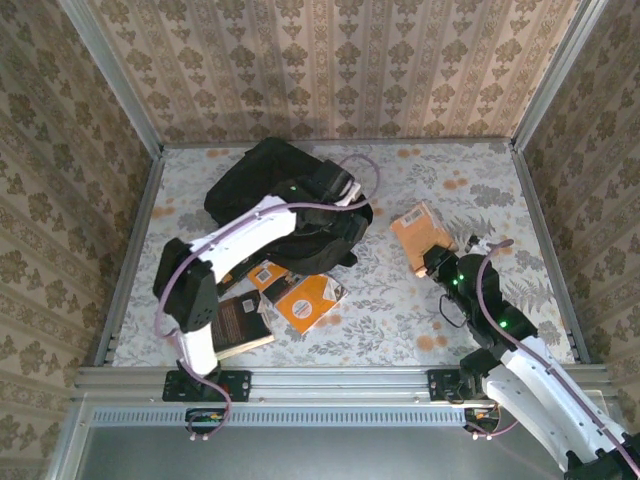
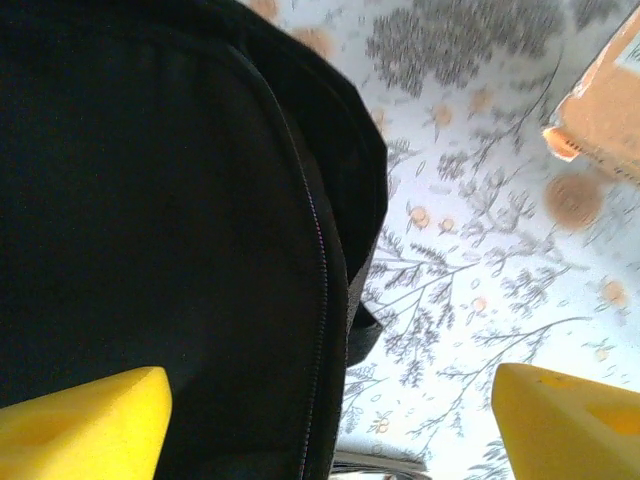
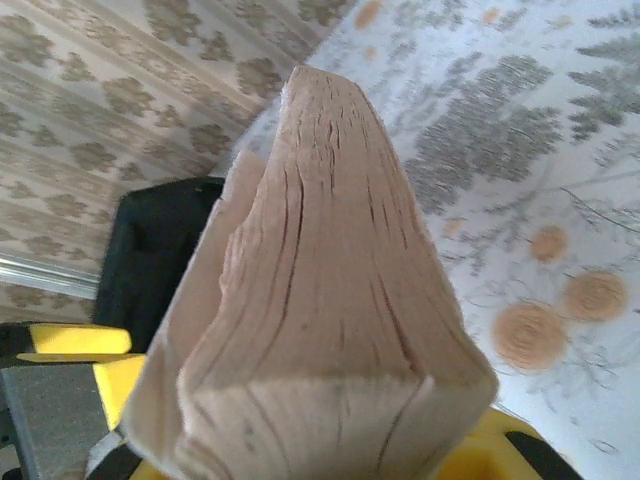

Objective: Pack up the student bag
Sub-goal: Open the student bag at the top-center of the table.

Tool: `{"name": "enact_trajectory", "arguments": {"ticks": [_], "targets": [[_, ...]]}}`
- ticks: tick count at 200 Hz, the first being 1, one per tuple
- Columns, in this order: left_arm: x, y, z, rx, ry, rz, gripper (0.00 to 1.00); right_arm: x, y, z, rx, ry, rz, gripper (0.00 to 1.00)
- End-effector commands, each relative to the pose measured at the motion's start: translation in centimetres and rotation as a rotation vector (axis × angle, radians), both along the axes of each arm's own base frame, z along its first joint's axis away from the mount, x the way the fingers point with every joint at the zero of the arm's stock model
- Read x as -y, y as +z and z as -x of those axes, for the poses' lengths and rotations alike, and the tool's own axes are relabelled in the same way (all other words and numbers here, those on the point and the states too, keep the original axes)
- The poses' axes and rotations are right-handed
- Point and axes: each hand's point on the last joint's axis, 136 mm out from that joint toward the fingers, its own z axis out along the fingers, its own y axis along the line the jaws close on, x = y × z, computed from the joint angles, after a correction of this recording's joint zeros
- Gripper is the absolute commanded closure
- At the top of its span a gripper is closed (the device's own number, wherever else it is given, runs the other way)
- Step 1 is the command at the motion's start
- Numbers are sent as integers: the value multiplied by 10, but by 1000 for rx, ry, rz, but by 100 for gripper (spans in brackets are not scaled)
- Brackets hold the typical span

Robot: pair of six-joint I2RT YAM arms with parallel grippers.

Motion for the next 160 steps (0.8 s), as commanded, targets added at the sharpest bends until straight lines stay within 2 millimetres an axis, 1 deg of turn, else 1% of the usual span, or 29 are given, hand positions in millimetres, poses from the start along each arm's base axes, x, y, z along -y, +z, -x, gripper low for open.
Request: {"name": "enact_trajectory", "arguments": {"ticks": [1,33,69,121,135,146,160], "targets": [[-10,5,-3,39,-69,-121,16,-2,-10,4,-12,36,-15,100],[-3,-10,-5,16,-96,-171,20,1,-18,4,-29,33,-46,100],[-5,-25,-9,-8,-90,-200,23,4,-24,2,-40,27,-100,100],[-2,-38,-11,-33,-95,-208,25,8,-37,1,-61,17,-168,100],[-5,-41,-13,-38,-85,-212,29,8,-39,1,-64,16,-182,100],[-7,-41,-16,-38,-75,-207,34,8,-39,0,-62,19,-187,100],[-9,-37,-20,-36,-63,-189,44,7,-40,0,-64,23,-189,100]]}}
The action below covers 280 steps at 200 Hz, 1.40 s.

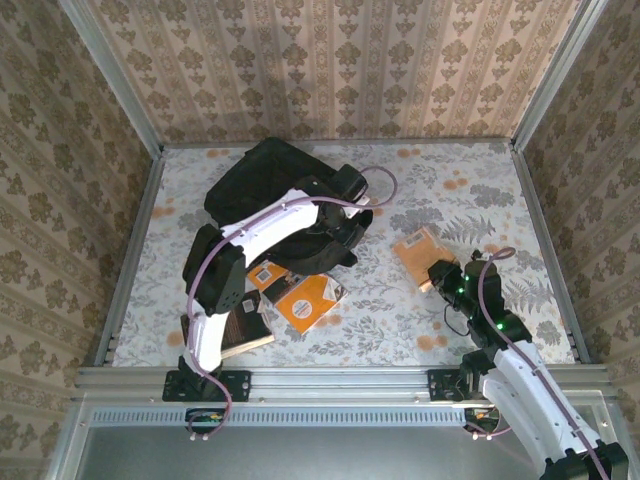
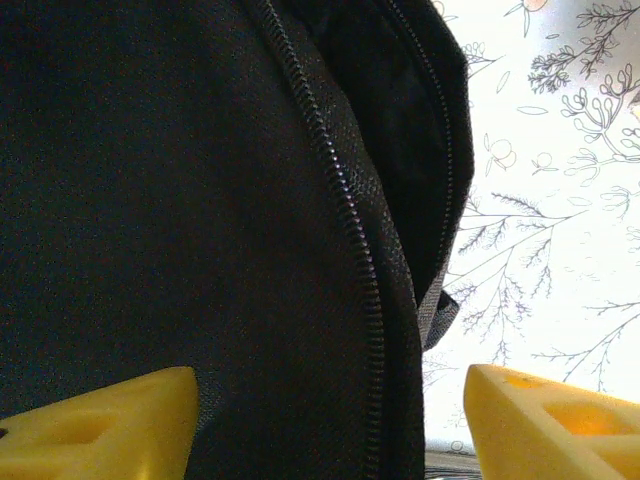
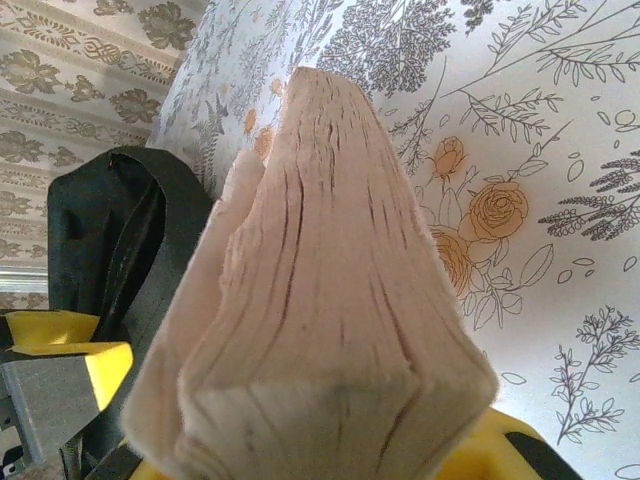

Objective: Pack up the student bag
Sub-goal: Open the student bag at the top-center of the table, then pick up the student bag from the top-left of the table, then place the book in the student bag.

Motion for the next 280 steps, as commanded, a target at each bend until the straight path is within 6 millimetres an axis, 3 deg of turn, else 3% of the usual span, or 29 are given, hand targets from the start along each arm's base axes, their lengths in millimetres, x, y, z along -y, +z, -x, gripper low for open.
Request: {"name": "enact_trajectory", "arguments": {"ticks": [1,67,103,155,178,212,240,280], "targets": [[-6,8,-9,5,17,12,45,-7,20,-7,85,23,-54,100],[-16,17,-17,-21,42,65,100,-13,21,-12,96,45,-80,100],[-17,44,-16,-15,46,145,100,-25,38,-16,140,116,-84,100],[-41,116,-24,88,117,261,100,-45,85,-19,250,234,-58,100],[-59,150,-27,163,157,297,100,-68,107,-19,305,329,-92,100],[-85,183,-30,256,214,333,100,-114,137,-17,348,478,-182,100],[-97,202,-30,323,247,376,100,-149,140,-24,302,543,-248,100],[-109,218,-28,380,276,445,100,-186,121,-60,180,532,-339,100]]}}
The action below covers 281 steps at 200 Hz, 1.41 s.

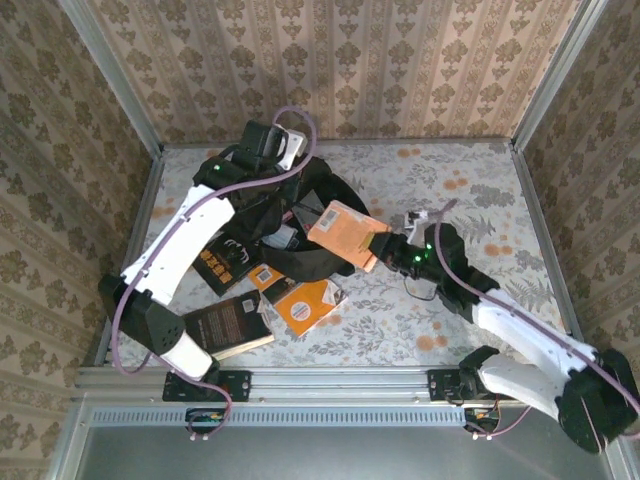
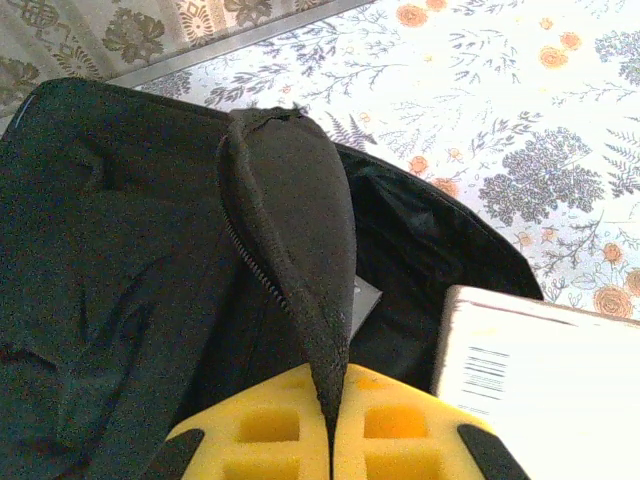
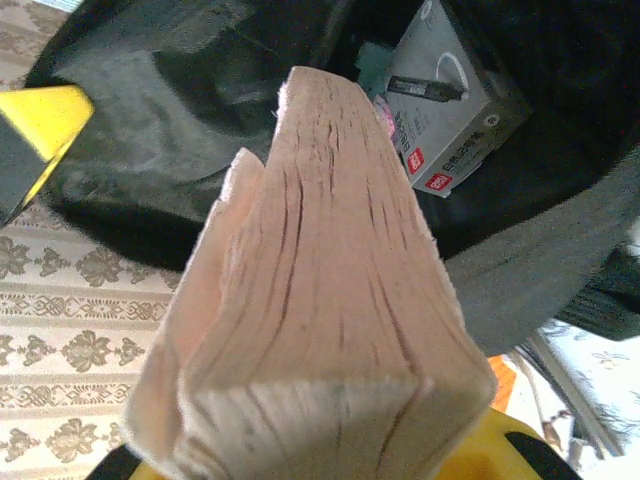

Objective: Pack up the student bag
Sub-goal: Place the book in the student bag.

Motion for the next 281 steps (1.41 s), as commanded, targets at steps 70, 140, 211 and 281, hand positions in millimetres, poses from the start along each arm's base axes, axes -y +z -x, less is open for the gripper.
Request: {"name": "enact_trajectory", "arguments": {"ticks": [70,140,211,281], "targets": [[-1,48,-1,125,9,189,100,-77,5,-86,-88,-16,-167,100],[11,65,-2,150,-55,220,100,-146,-22,-172,-101,-113,-245,100],[40,87,8,164,-189,263,100,-140,-7,-245,161,-323,-231,100],[64,89,-2,241,-224,208,100,-91,47,-308,262,-322,-217,100]]}}
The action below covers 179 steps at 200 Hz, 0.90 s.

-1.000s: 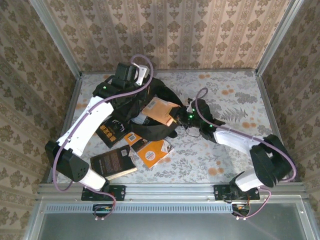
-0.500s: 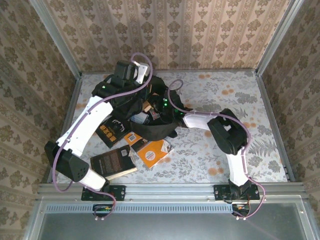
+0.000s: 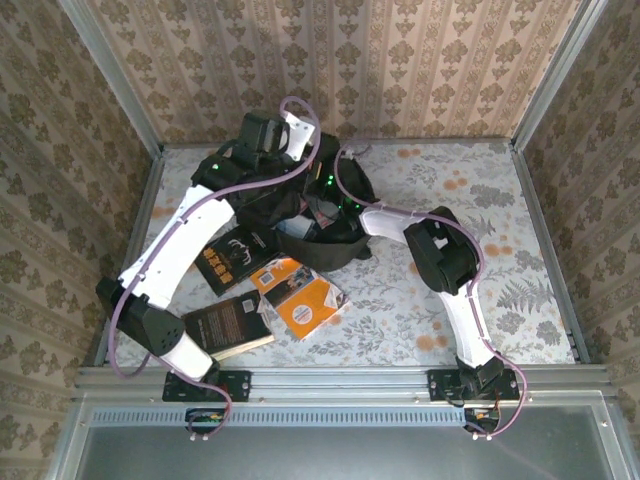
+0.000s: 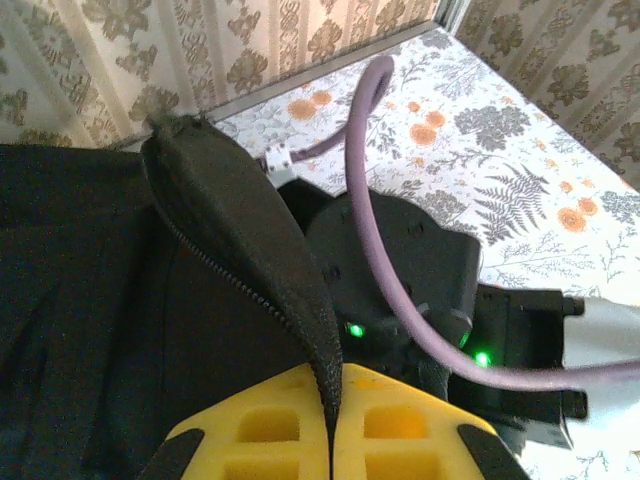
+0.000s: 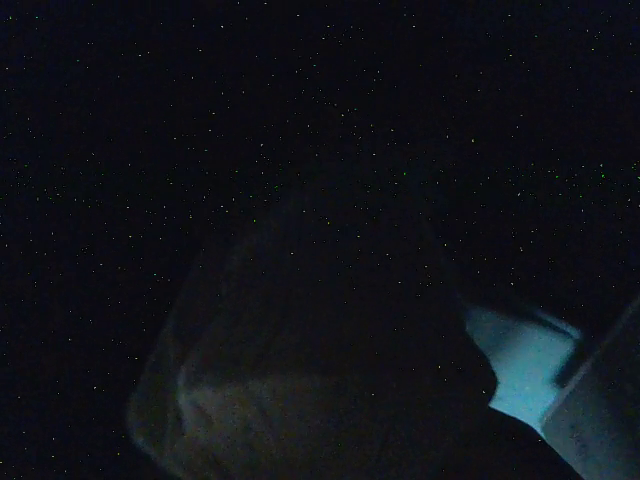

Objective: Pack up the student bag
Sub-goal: Place the student bag at the top-center of the table, then close the student bag at the top-center of the table.

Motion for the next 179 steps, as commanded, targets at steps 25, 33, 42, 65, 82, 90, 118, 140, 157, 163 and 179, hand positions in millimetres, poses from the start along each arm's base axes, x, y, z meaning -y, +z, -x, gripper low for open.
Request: {"name": "enact_trajectory", "arguments": {"ticks": [25,33,42,65,82,90,118,140,157,163,179], "targets": [[24,25,-33,142,-5,54,100,46,40,-52,79,-22,-16,100],[27,18,-42,128,4,43,100,50,32,-56,60,-6,-8,93],[31,7,-52,101,9,30,100,54,22,-59,33,14,-2,73],[41,-16,-72,28,20,18,100,65,2,-51,-13,52,27,43],[46,-24,-80,3,30,41,100,83,-6,-35,-23,35,93,33],[47,-27,-84,-8,38,56,100,91,-7,-27,-29,36,119,30],[49,-34,-94,-73,57,133,100,117,-8,6,-44,22,135,22],[52,-32,-96,-113,61,193,100,136,-10,34,-71,8,169,18],[56,-32,-93,-132,50,216,100,152,-12,53,-91,-2,209,15],[58,-33,-91,-140,44,218,100,158,-10,59,-96,-7,221,15],[62,-37,-86,-164,37,216,100,173,-8,80,-109,-16,244,15]]}}
